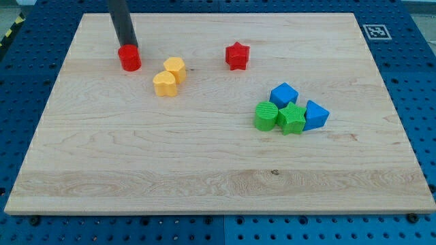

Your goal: Move the red circle to the left of the yellow hexagon

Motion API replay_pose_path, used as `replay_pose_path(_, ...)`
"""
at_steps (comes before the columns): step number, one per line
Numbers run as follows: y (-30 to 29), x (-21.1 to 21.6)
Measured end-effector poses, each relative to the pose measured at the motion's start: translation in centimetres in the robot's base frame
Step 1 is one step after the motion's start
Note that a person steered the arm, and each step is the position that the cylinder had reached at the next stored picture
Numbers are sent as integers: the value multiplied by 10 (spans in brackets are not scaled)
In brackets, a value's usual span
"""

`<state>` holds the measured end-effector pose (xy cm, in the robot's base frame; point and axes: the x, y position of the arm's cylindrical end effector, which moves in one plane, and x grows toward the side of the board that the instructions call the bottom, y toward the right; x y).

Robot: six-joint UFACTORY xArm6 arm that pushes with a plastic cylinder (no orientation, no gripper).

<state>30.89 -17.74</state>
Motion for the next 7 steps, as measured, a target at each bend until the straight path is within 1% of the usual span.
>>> replay_pose_path(1, -5, 5)
replay_pose_path(2, -45, 5)
replay_pose_path(3, -38, 11)
replay_pose_path(4, -3, 20)
replay_pose_path(5, 12, 29)
replay_pose_path(6, 12, 5)
replay_pose_path(7, 69, -47)
